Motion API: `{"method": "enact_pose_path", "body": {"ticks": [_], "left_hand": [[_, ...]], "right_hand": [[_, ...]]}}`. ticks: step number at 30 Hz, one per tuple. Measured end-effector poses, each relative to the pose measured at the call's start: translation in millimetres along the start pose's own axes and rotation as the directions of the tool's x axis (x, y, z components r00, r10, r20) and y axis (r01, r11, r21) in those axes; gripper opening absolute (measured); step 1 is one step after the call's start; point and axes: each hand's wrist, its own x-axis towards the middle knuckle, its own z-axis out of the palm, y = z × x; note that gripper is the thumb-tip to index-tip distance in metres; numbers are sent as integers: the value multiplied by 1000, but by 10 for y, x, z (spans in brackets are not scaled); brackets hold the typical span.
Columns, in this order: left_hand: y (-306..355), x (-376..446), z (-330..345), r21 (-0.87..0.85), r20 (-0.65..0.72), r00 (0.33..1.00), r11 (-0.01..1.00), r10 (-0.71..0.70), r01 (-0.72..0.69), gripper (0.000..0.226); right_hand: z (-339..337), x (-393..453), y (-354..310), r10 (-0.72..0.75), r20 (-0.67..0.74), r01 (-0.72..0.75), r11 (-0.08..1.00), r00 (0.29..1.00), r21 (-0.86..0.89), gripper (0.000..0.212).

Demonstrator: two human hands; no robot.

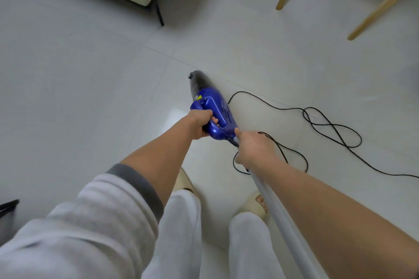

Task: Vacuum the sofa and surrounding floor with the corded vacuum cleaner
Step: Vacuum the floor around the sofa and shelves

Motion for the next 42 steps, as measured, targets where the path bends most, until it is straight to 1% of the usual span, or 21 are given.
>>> {"method": "enact_pose_path", "body": {"ticks": [2,6,10,12,15,17,19,23,28,31,36,38,42], "left_hand": [[122,45,-311,1,11,1000,1000,2,-2,7],[327,128,-787,16,23,1000,1000,8,-8,24],[510,181,-1015,27,21,1000,999,17,-18,28],[567,216,-1076,15,27,1000,1000,14,-15,26],[612,258,-1078,-17,33,999,1000,15,-14,17],[660,292,-1054,-45,31,999,999,21,-19,11],[713,326,-1020,-66,20,999,998,25,-24,12],[856,404,-940,-76,3,1000,997,6,-6,12],[1052,439,-779,-76,-24,999,997,-23,21,12],[1136,317,-629,-74,-36,997,995,-65,62,12],[1322,27,-368,5,-33,991,991,-131,131,10],[1405,-39,-292,14,-28,987,987,-157,158,11],[1555,29,-215,-16,-9,988,988,-155,155,12]], "right_hand": [[-57,97,-326,8,-2,-8,1000,1000,3,51],[-150,247,-802,21,-18,-20,999,1000,30,40],[-230,360,-1059,31,-28,-30,999,999,38,38],[-274,412,-1129,26,-33,-25,999,999,22,40],[-351,480,-1127,21,-38,-21,1000,999,-2,47],[-413,540,-1098,15,-38,-16,1000,999,-27,48],[-475,592,-1057,12,-33,-13,1000,999,-29,48],[-592,721,-962,-12,-22,12,1000,1000,-18,57],[-795,858,-791,-41,3,41,999,999,-27,61],[-968,787,-657,-36,30,37,999,999,-22,59],[-1207,627,-459,-9,96,8,1000,995,13,57],[-1293,610,-395,2,95,-3,1000,996,9,57],[-1397,740,-320,0,54,1,1000,999,-22,56]]}}
